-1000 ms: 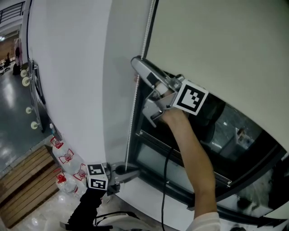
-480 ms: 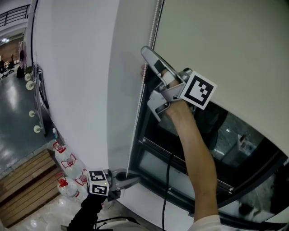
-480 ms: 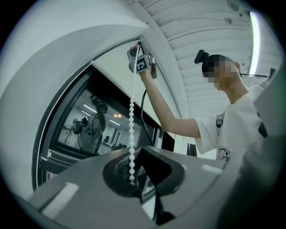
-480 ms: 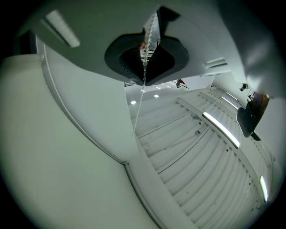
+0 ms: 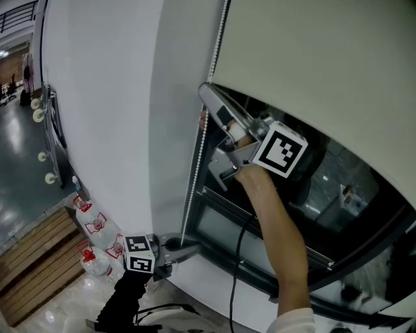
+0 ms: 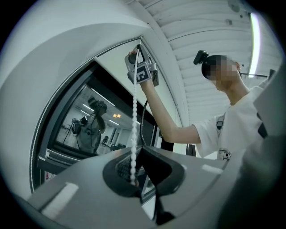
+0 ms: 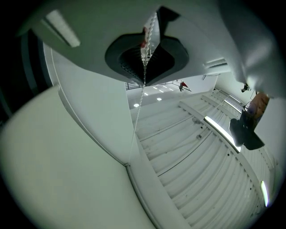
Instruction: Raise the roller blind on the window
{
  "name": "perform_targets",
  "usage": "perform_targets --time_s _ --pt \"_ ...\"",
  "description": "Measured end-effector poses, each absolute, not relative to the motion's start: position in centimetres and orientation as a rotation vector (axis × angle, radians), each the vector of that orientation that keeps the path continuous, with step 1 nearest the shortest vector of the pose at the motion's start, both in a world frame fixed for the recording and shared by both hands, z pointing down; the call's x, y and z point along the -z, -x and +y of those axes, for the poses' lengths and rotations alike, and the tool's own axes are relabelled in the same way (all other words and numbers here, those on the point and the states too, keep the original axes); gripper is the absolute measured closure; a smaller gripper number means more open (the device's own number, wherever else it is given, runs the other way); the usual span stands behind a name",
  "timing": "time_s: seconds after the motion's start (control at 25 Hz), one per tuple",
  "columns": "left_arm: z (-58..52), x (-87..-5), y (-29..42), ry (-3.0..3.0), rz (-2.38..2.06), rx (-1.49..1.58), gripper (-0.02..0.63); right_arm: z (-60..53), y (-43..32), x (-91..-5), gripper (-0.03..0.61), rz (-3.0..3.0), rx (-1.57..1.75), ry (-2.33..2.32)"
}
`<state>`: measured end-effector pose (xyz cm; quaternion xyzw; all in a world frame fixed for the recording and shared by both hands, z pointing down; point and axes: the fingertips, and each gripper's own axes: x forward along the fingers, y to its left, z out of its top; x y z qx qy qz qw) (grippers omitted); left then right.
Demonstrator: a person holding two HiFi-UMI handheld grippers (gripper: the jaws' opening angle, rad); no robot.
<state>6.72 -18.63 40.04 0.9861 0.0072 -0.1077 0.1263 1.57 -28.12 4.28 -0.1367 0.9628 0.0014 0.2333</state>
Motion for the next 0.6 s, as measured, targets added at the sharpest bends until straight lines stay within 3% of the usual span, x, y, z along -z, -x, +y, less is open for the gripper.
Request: perform_targets --time_s 0.6 --pt "-18.2 -39.3 -7.4 -2.882 0.045 0.310 0.615 -26.3 -0.8 -20.3 0.566 2.791 0.177 0.460"
